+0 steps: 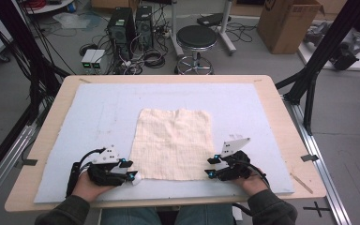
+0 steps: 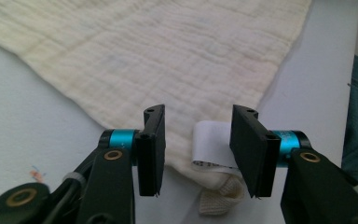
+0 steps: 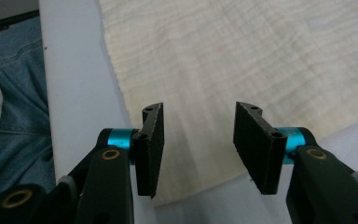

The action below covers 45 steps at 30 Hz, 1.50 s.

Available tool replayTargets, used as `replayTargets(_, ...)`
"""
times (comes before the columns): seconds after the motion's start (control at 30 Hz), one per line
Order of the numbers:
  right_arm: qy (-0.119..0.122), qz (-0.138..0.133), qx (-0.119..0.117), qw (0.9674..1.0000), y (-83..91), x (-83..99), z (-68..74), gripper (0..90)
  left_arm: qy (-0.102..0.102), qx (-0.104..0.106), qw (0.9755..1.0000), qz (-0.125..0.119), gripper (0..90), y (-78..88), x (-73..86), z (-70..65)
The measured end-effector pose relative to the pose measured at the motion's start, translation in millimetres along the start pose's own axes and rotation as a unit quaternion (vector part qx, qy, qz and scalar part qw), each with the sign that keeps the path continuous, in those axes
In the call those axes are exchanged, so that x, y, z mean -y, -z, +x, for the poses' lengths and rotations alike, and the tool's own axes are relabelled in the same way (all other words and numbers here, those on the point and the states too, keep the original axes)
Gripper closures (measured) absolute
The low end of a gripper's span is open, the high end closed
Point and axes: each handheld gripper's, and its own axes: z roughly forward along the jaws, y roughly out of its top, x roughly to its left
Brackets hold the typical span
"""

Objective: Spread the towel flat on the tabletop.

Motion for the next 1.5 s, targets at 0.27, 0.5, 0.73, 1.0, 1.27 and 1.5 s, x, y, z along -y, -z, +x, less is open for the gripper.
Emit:
replayTargets(0.27, 0.012, 0.020, 0.018, 0.9996, -4.5, 0.2, 1.6, 64.0, -0.015, 0.007, 0.9998, 0.013, 68.2, -4.3, 1.6, -2.8)
replayTargets(0.5, 0.017, 0.025, 0.005, 0.9995, -5.3, -2.2, -4.0, 87.4, -0.015, 0.015, 0.9997, 0.014, 86.9, -5.6, 0.9, -3.9)
replayTargets(0.73, 0.018, 0.025, -0.003, 0.9995, -3.2, -1.8, -5.4, 88.3, -0.019, 0.023, 0.9995, 0.004, 88.0, -1.4, 0.7, -11.8)
replayTargets(1.0, 0.013, 0.022, -0.014, 0.9996, 6.1, 4.3, 1.1, 88.3, -0.029, 0.021, 0.9994, 0.003, 88.0, 5.7, 1.4, -19.7)
replayTargets(1.27, 0.014, 0.019, -0.022, 0.9995, 11.1, 9.4, 8.0, 87.5, -0.031, 0.038, 0.9988, -0.006, 87.8, 12.3, 3.6, -29.7)
replayTargets(1.5, -0.015, -0.026, -0.023, 0.9993, 19.9, 10.8, 4.2, 69.6, -0.008, 0.033, 0.9990, -0.030, 67.6, 14.4, 0.1, -23.6)
